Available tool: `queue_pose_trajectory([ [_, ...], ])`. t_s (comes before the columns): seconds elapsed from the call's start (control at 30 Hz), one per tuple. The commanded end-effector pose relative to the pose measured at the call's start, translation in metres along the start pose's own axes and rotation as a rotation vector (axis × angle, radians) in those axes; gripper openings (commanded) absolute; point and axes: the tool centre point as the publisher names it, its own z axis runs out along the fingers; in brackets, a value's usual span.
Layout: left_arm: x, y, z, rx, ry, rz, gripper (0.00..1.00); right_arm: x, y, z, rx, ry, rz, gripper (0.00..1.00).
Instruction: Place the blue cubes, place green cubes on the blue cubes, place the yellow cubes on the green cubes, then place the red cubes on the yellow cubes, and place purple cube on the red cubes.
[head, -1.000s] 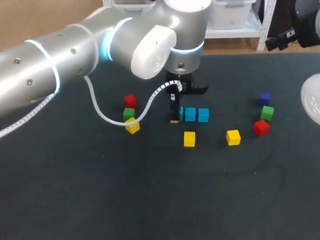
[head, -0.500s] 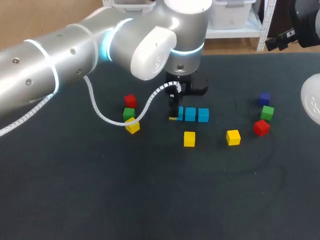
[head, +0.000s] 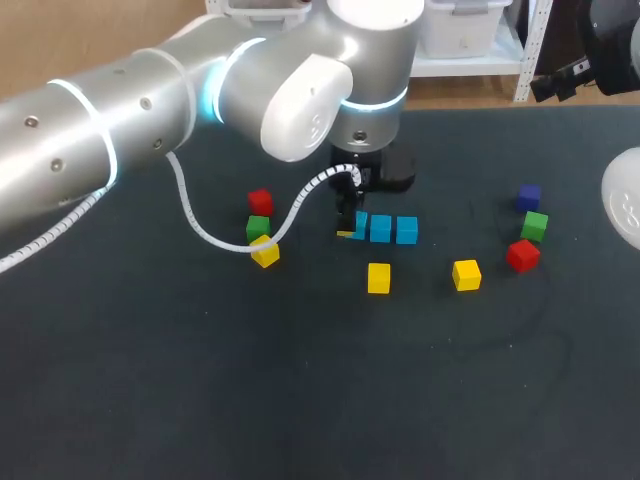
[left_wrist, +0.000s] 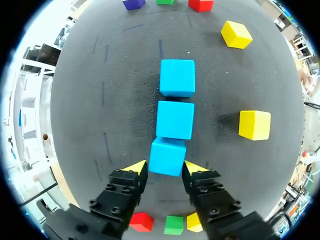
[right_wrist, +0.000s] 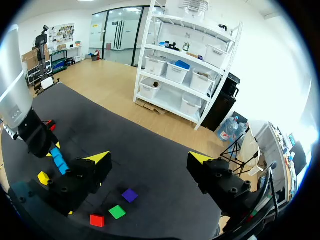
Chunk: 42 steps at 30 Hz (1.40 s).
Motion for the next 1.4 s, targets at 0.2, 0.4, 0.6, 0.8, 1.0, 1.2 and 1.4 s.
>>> queue_pose_trajectory([
  [0.2,0.0025,-0.0002,-0.0014,-0.010,-0.006,-0.002,0.49,0.0003,0.0005,-0.0013,0.003,0.000,0.000,1.00],
  [0.4,-0.0009,0.0031,-0.0053,-0.029,-0.027,-0.002,0.52,0.0003,0.0005,-0.0013,0.003,0.000,0.000,1.00],
  [0.6,-0.0031,0.0041,-0.0064,-0.024,-0.033,0.013,0.49,0.0003,0.0005,-0.0013,0.003,0.000,0.000,1.00],
  [0.8,-0.0028,-0.0004,-0.0069,-0.018,-0.030,0.030,0.49,0.0003,0.0005,-0.0013,0.003,0.000,0.000,1.00],
  [1.0,-0.0022,-0.0017,-0.0067,-0.015,-0.032,0.031,0.37,0.0003,0.0005,-0.0013,0.003,0.000,0.000,1.00],
  [1.2,-0.0016,-0.0021,-0.0063,-0.017,-0.036,0.027,0.13,0.0003,0.0005,-0.0013,0.003,0.000,0.000,1.00],
  [1.4,0.0020,-0.0029,-0.0061,-0.020,-0.034,0.026,0.09,0.0003,0.0005,-0.0013,0.003,0.000,0.000,1.00],
])
